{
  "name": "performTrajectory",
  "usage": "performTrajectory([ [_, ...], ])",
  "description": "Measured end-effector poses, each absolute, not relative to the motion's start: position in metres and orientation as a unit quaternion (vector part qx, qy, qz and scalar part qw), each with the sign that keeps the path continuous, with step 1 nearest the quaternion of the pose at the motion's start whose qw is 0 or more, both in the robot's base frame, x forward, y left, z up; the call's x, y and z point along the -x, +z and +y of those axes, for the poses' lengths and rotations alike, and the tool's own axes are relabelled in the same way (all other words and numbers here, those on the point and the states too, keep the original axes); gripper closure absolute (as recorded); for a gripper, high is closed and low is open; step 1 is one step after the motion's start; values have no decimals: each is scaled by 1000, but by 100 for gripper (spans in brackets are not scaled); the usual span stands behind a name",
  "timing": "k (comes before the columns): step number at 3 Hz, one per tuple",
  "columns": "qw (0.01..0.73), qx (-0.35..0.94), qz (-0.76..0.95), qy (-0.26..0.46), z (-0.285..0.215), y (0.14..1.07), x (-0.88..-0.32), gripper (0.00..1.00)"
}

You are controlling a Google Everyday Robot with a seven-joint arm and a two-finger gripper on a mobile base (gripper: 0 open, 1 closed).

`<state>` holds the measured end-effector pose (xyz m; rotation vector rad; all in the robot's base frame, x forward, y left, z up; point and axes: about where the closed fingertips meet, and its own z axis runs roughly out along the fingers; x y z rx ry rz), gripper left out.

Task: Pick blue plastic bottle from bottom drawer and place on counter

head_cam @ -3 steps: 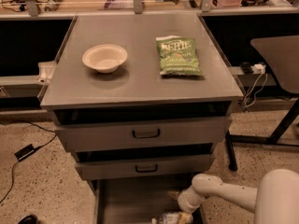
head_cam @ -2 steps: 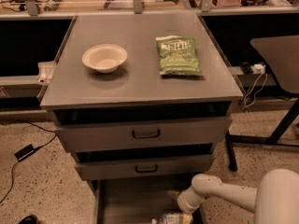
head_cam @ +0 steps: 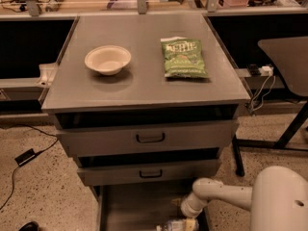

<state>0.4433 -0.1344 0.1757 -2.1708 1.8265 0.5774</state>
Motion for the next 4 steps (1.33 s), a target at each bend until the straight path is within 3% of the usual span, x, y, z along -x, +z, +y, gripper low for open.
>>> performTrajectory([
  [1,105,746,631,187,-137,180,-445,10],
  [2,91,753,626,182,-132,197,-443,0],
  [3,83,755,623,185,-130,194,-443,7],
  [4,90,754,623,190,-133,180,-447,22],
])
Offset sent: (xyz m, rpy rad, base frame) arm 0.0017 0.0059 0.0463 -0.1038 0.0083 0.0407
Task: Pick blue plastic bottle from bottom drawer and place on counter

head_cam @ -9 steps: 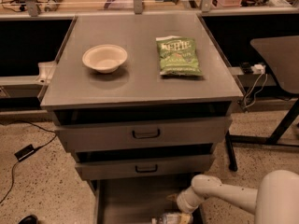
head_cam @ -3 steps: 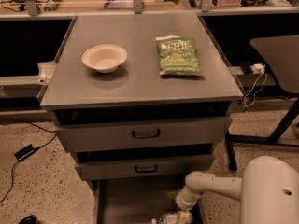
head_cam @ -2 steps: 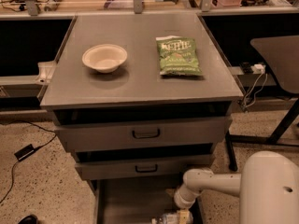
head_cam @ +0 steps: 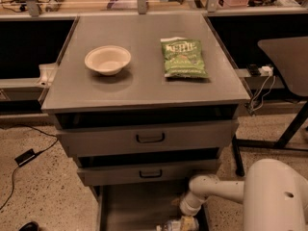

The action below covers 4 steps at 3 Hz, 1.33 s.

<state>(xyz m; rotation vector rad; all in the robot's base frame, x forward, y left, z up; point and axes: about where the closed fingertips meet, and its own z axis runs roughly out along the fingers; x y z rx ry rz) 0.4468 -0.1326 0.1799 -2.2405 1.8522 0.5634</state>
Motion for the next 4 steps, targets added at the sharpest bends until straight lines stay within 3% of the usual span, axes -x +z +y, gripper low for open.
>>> performTrajectory([
  [3,98,750,624,198,-142,116,-437,17],
  [4,113,750,626,183,-143,111,-436,43],
])
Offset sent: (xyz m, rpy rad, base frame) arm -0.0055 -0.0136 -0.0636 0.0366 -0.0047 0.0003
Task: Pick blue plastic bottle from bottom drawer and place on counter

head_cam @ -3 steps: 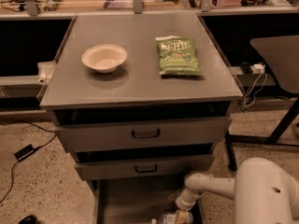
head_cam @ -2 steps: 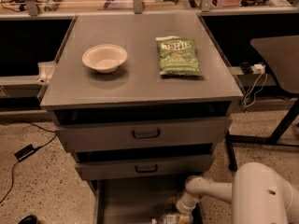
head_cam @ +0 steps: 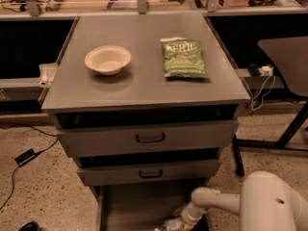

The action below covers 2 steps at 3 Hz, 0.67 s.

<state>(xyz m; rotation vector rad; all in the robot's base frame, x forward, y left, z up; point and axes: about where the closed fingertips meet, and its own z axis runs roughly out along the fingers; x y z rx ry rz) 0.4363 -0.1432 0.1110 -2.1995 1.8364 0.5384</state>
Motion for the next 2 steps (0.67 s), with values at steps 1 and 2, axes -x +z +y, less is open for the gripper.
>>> performTrajectory([
  [1,129,748,627,172,-144,116,-436,67],
  [2,163,742,624,180,-140,146,-437,89],
])
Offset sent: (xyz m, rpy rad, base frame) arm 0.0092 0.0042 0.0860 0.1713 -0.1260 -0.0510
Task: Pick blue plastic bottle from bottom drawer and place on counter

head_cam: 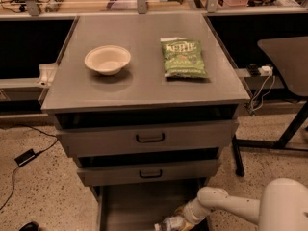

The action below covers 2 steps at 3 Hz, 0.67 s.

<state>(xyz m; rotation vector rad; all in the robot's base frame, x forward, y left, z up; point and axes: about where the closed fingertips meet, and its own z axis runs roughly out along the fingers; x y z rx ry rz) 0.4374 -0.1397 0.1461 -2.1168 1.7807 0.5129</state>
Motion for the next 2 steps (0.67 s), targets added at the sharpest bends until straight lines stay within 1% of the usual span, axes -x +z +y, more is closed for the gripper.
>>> performTrajectory([
  [1,227,738,604,200,-129,215,-435,100],
  [2,311,734,562,218,-131,315,-432,100],
])
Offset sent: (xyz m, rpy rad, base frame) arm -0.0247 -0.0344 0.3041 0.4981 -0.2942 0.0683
